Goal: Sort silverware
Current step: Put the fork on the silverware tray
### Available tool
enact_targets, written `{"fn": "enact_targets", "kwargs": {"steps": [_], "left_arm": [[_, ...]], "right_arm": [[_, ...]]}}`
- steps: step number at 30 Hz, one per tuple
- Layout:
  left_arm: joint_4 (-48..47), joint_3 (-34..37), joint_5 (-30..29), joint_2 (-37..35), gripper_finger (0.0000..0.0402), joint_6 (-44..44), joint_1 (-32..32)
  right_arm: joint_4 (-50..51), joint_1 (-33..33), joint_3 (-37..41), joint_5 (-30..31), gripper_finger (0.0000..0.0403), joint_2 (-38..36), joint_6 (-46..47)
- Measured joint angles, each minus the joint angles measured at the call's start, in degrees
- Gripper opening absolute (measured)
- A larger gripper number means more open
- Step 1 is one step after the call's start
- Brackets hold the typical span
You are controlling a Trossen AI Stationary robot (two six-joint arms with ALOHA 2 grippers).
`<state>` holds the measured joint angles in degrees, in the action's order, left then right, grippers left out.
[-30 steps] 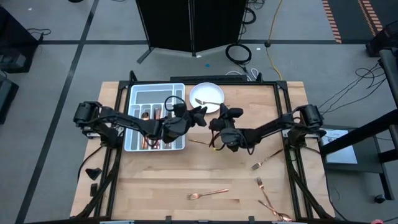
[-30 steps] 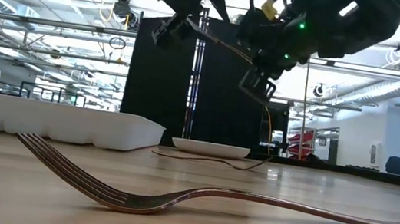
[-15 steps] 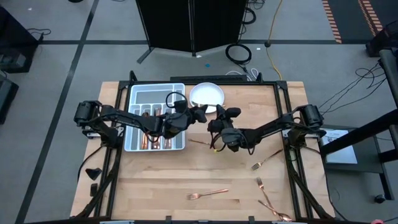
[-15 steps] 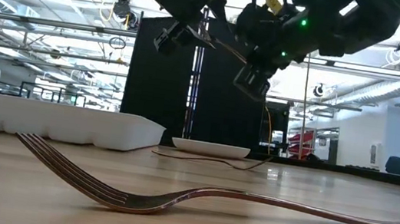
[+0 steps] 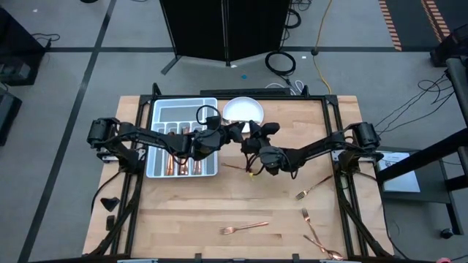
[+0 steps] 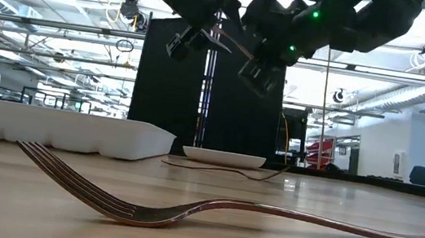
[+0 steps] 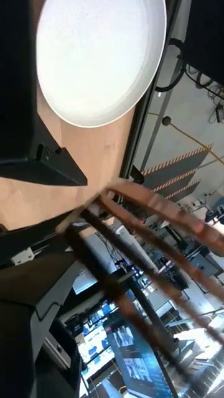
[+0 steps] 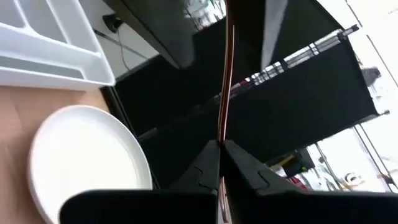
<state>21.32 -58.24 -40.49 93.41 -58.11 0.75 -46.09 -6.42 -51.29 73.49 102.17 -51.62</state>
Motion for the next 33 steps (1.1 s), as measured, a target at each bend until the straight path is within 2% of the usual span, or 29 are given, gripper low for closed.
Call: {"fn": "enact_targets", "kwargs": {"steps": [5, 12, 19, 24, 29, 33], "left_arm": [[0.45, 0.0, -0.04, 0.0, 0.0133, 0.36, -0.27], [0.44, 0.0, 1.21, 0.0, 0.0097, 1.56, -1.0], [0.42, 0.0, 1.22, 0.0, 0.0011, 4.67, -1.07], [0.15, -0.04, 1.44, 0.0, 0.0003, 6.49, -1.25], [-2.87, -0.04, 1.92, -1.53, 0.0002, 8.05, -2.39], [-7.92, -0.04, 1.95, -5.45, 0.0001, 10.52, -3.42]], "right_arm": [[1.34, -0.22, 0.0, -1.71, 0.0, -0.02, 2.11], [2.23, -0.42, 0.0, -1.93, 0.0, -0.02, 4.11], [1.73, -0.46, 0.0, -4.2, 0.0016, -0.02, 5.56], [1.73, -0.82, 0.0, -4.12, 0.0061, -0.03, 5.36], [1.79, -2.8, 0.02, 1.04, 0.0132, -1.93, 4.32], [2.96, -5.44, 0.44, 3.01, 0.0189, -4.96, 4.9]]}}
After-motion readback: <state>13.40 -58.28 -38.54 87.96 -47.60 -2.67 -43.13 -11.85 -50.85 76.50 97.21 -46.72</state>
